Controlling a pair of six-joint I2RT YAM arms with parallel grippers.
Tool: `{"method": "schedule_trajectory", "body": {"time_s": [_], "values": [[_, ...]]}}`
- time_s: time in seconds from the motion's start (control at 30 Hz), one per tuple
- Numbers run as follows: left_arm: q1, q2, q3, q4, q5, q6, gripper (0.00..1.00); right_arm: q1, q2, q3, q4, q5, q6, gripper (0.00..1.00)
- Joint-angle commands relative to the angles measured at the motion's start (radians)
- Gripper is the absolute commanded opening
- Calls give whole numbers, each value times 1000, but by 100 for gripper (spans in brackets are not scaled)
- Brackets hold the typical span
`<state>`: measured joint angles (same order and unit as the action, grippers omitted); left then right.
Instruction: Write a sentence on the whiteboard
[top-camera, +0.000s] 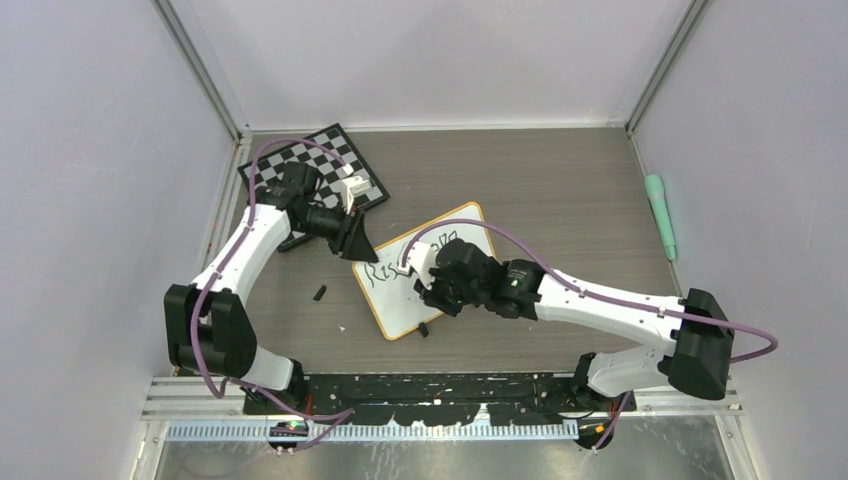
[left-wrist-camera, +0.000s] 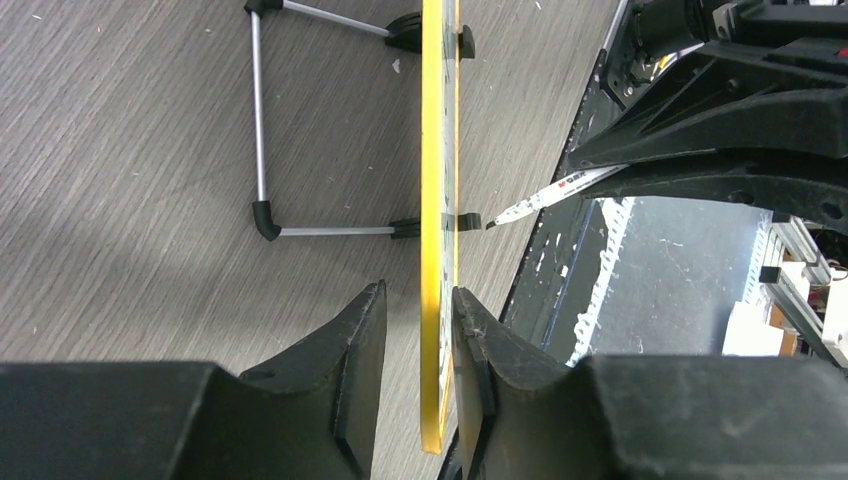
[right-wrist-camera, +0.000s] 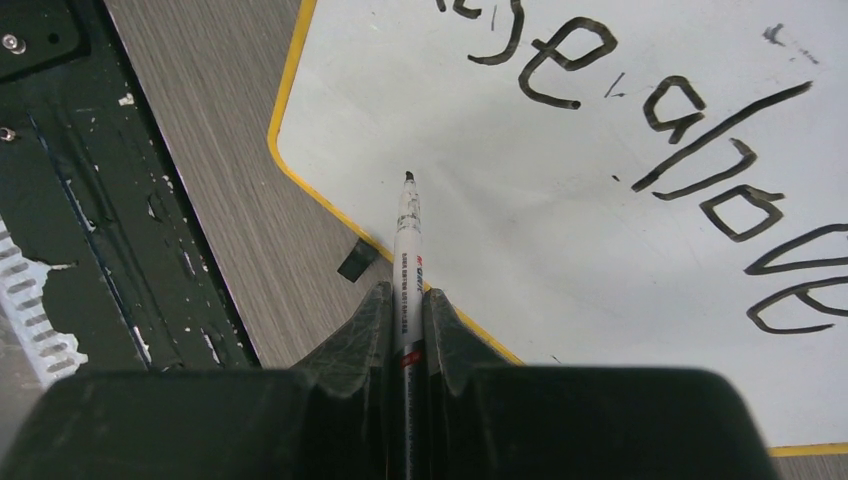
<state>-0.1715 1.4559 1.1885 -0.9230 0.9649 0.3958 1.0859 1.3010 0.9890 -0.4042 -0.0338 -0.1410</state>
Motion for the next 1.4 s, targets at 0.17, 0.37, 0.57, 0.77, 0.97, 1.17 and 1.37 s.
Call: {"method": "schedule_trajectory", "body": {"time_s": [0.17,0.37,0.57,0.77,0.97,1.17,1.37], "values": [[1,13,5,25,32,-2,27,30,27,38,32,27,-5,0],[-1,22,5,22,42,4,22,40,50,48,27,81,-11,0],[-1,26,10,8,38,11,16,57,58,55,29,103,-9,0],[0,28,14,9,33,9,11,77,58,70,34,102,-6,0],[0,31,14,9,31,9,8,86,67,87,37,103,-21,0],[-1,33,16,5,28,8,6,97,92,106,39,115,-27,0],[0,35,14,7,24,9,2,105,112,121,45,120,-35,0]]}}
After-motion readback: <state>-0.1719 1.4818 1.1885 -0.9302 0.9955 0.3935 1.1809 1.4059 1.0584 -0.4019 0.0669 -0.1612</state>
